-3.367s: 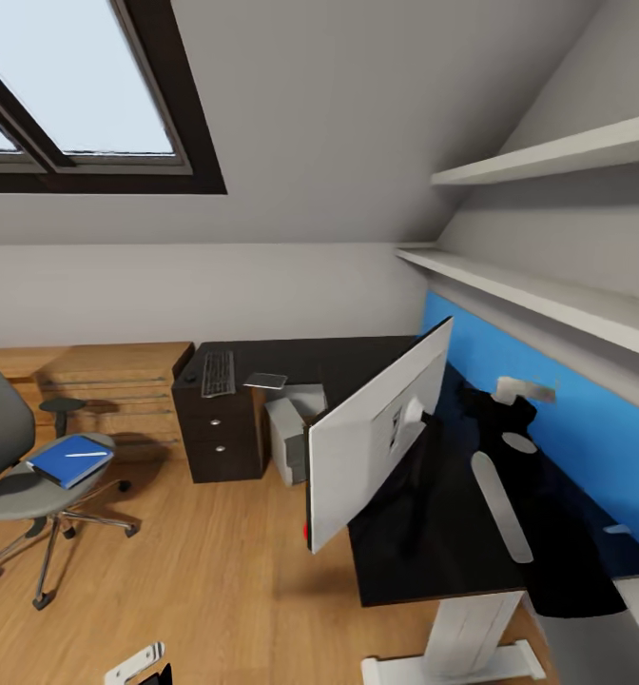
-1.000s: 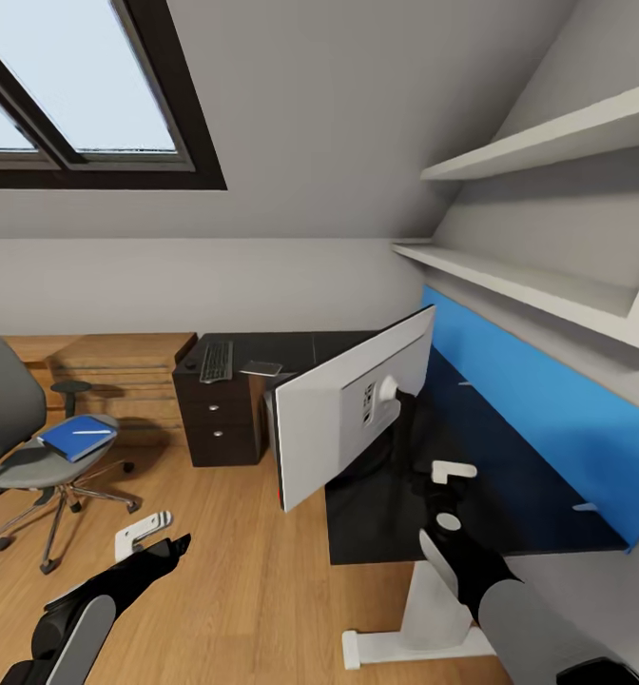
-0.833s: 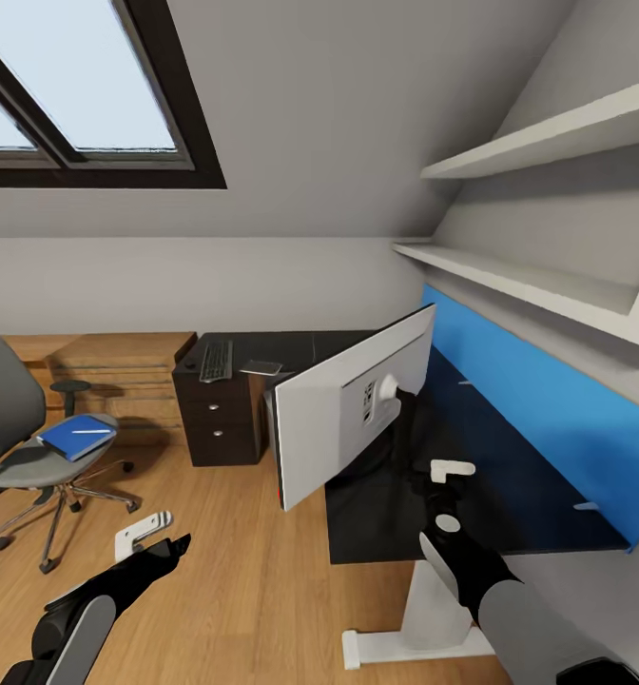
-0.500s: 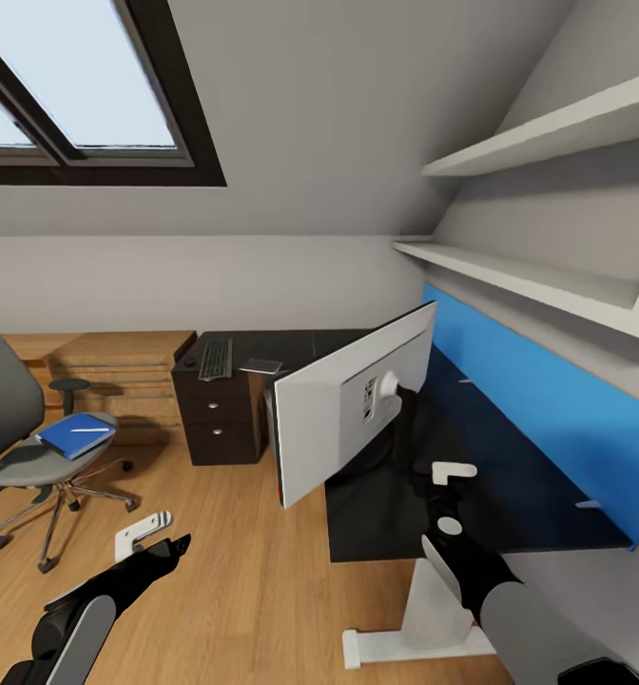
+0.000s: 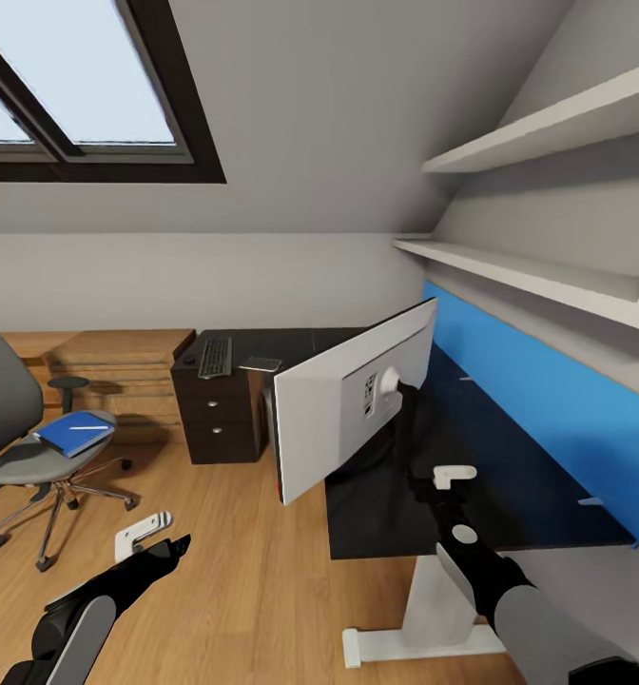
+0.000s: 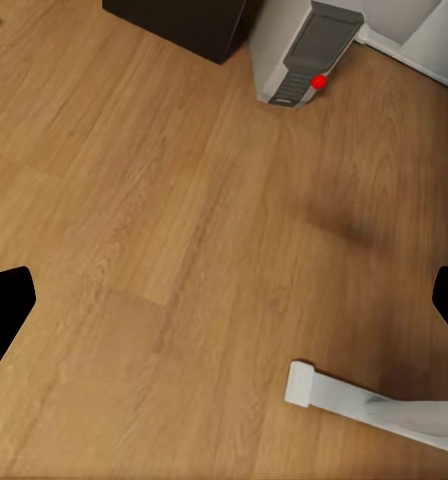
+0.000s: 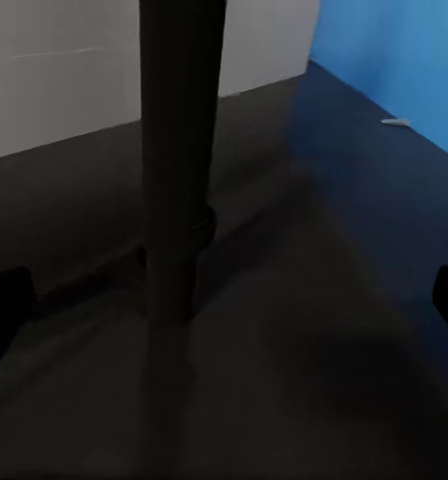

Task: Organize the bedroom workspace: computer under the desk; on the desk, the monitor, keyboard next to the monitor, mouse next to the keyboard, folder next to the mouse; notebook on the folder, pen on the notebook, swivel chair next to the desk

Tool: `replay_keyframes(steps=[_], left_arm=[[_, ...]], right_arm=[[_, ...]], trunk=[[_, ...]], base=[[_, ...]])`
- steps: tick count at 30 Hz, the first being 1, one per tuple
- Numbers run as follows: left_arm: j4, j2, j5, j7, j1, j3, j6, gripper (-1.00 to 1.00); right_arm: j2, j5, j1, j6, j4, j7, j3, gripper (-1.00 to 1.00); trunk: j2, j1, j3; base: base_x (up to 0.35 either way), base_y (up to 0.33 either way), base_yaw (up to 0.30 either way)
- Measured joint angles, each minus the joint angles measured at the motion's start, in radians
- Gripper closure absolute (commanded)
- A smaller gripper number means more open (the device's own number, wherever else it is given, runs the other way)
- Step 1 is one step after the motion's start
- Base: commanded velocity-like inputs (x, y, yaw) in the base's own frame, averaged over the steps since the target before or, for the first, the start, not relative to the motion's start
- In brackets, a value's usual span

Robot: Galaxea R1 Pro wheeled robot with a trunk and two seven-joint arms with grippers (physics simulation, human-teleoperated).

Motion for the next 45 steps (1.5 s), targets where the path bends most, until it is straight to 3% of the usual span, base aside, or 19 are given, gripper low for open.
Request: replay_keyframes(steps=[7, 29, 34, 45], left_arm=[[0.040, 0.004, 0.002, -0.002, 0.000, 0.001, 0.000, -1.00], [0.055, 0.004, 0.001, -0.002, 0.000, 0.003, -0.001, -1.00], [0.062, 0.004, -0.001, -0.002, 0.000, 0.003, -0.002, -1.00], [0.063, 0.004, -0.001, -0.002, 0.000, 0.002, -0.003, -1.00]], right_arm=[[-0.002, 0.004, 0.000, -0.018, 0.001, 0.010, 0.001, -1.00], [-0.003, 0.001, 0.000, -0.030, 0.001, 0.007, -0.002, -1.00], [-0.017, 0.001, 0.000, -0.029, 0.001, 0.006, -0.002, -1.00], [-0.021, 0.002, 0.000, -0.028, 0.001, 0.006, -0.001, -1.00]], trunk=[[0.000, 0.000, 0.000], [0.000, 0.000, 0.000], [0.000, 0.000, 0.000], [0.000, 0.000, 0.000]], base=[[0.057, 0.000, 0.000], [0.158, -0.002, 0.000], [0.146, -0.018, 0.000], [0.129, -0.001, 0.000]])
